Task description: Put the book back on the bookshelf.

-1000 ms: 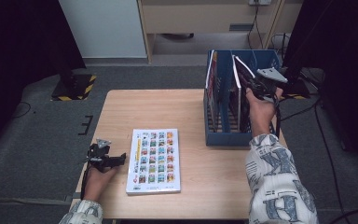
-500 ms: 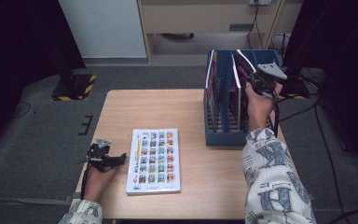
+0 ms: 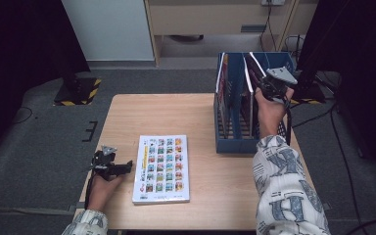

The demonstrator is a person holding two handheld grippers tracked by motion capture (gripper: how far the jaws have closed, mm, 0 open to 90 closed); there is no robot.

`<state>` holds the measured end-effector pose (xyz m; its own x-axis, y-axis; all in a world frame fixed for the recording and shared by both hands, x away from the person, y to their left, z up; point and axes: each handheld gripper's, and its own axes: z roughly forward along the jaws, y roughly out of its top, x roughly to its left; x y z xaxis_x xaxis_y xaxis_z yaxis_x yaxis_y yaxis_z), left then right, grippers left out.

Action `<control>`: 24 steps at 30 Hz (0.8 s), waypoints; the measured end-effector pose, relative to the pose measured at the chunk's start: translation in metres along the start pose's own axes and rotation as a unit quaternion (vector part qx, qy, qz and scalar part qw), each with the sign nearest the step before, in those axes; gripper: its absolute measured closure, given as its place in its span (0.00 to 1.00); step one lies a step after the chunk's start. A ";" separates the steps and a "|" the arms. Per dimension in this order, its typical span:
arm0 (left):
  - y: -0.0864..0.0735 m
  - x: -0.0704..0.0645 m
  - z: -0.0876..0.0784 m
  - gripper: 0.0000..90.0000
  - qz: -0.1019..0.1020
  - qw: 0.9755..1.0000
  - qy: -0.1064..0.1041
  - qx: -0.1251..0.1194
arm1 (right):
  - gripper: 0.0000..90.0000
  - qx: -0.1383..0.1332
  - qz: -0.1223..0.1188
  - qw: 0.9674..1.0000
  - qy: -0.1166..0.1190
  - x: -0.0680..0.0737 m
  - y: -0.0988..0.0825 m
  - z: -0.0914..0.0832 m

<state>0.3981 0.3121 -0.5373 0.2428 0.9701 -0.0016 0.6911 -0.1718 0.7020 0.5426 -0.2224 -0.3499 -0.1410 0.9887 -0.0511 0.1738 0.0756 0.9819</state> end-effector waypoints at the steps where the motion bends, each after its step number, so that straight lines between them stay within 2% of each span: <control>1: 0.000 0.000 0.000 0.00 0.000 1.000 0.000 0.000 | 0.93 0.000 0.003 1.000 0.000 0.000 -0.001 0.000; 10: 0.000 0.000 0.000 0.00 0.004 1.000 0.000 0.003 | 0.93 0.008 0.002 1.000 0.002 0.000 -0.015 -0.002; 18: 0.000 0.000 0.000 0.00 0.005 1.000 0.000 0.003 | 0.91 0.009 0.000 1.000 0.015 0.003 -0.016 -0.003; 24: 0.000 0.000 0.000 0.00 0.005 1.000 -0.001 0.003 | 0.85 0.013 0.002 1.000 0.027 0.005 -0.014 -0.006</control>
<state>0.3980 0.3120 -0.5369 0.2500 0.9682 0.0042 0.6931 -0.1820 0.6974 0.5338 -0.2190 -0.3632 -0.1925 0.9806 -0.0367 0.2000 0.0758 0.9769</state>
